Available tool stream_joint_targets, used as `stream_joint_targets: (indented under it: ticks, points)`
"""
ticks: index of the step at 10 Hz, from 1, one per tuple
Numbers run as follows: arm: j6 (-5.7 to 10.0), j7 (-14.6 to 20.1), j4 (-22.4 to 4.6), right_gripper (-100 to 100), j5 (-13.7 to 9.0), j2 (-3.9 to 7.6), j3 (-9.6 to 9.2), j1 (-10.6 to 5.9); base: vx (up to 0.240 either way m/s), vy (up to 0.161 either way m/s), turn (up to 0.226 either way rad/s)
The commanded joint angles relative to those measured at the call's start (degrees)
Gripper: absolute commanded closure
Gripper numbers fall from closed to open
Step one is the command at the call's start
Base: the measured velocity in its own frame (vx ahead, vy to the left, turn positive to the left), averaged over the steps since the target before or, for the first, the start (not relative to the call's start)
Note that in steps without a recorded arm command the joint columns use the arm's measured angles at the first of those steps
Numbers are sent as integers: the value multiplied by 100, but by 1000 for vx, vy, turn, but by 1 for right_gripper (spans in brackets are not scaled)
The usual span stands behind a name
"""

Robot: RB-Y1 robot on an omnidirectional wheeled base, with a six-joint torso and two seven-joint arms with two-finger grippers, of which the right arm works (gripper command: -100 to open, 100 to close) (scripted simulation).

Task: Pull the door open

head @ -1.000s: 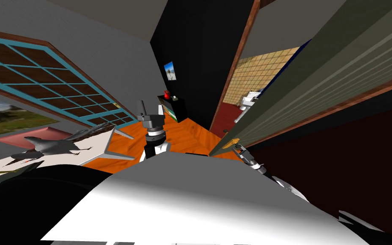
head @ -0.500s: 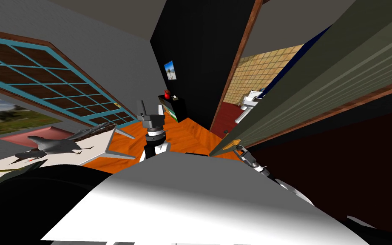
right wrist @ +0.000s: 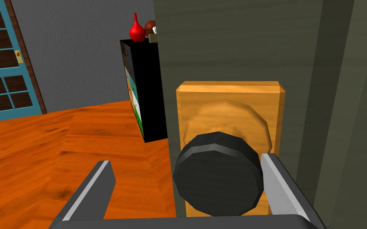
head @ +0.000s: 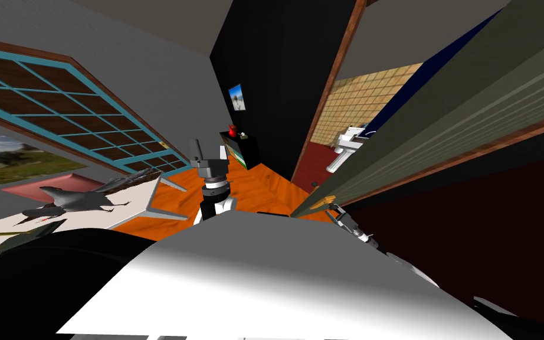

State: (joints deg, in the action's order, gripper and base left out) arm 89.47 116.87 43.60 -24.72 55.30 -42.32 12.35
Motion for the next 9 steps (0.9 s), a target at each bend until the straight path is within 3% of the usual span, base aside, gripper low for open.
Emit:
stream_joint_targets:
  ticks: [1,3,5,6,9]
  points:
    - [143,12,39,100,75,-43,-111,158,-5,-15,15]
    - [279,35,-69,100,89,-30,-129,195,-11,-24,1]
    - [279,35,-69,100,89,-30,-129,195,-8,-17,-7]
    - [478,68,-226,100,109,-9,-155,251,-9,-39,15]
    - [754,111,-455,100,135,45,-190,353,-54,-81,-12]
